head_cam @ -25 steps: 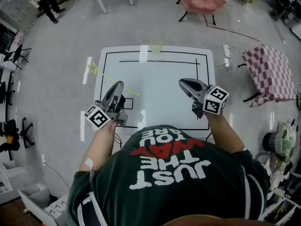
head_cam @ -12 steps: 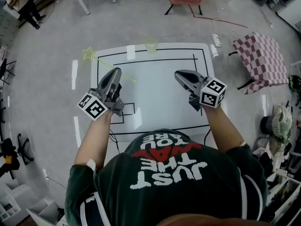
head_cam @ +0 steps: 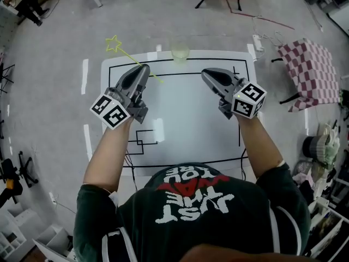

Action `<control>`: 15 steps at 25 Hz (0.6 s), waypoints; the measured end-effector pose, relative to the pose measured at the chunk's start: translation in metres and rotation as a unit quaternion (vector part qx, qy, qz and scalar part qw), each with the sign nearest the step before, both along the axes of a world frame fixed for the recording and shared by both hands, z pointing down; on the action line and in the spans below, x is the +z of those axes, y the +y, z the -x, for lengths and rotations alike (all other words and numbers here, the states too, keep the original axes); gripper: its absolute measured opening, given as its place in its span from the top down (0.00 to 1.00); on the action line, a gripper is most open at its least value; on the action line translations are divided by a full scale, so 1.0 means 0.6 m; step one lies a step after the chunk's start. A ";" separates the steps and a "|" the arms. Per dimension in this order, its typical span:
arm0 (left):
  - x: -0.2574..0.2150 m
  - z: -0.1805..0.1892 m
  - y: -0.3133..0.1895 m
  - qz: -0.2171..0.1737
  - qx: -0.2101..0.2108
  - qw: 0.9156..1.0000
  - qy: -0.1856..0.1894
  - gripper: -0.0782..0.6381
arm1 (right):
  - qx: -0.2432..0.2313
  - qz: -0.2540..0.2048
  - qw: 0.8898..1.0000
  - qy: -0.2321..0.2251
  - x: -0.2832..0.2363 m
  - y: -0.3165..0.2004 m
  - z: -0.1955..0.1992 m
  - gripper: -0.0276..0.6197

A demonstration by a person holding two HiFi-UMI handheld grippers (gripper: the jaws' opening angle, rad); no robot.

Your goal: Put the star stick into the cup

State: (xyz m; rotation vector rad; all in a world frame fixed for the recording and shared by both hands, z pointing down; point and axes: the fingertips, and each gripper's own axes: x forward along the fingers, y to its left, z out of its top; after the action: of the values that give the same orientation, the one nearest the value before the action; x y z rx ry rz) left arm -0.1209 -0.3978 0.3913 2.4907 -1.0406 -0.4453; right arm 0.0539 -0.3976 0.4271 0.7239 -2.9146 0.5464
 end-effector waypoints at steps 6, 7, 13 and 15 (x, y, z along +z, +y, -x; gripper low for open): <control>0.041 -0.035 -0.096 -0.003 0.022 1.000 -0.001 0.88 | 0.003 0.001 1.000 0.012 0.044 -0.081 0.005 0.91; 0.047 -0.043 -0.112 -0.005 0.026 1.000 0.001 0.88 | 0.004 0.000 1.000 0.015 0.052 -0.095 0.004 0.91; 0.065 -0.048 -0.160 -0.047 0.028 0.998 -0.015 0.88 | -0.002 -0.018 0.999 0.029 0.087 -0.119 0.031 0.91; 0.069 -0.044 -0.167 -0.064 0.032 0.997 -0.032 0.88 | 0.000 -0.019 0.999 0.029 0.093 -0.125 0.045 0.91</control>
State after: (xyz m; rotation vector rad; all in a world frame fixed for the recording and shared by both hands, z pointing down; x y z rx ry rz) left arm -0.0945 -0.4981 0.4326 2.6590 -0.9826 -0.4289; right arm 0.0268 -0.4723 0.4832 0.7311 -2.8794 0.4626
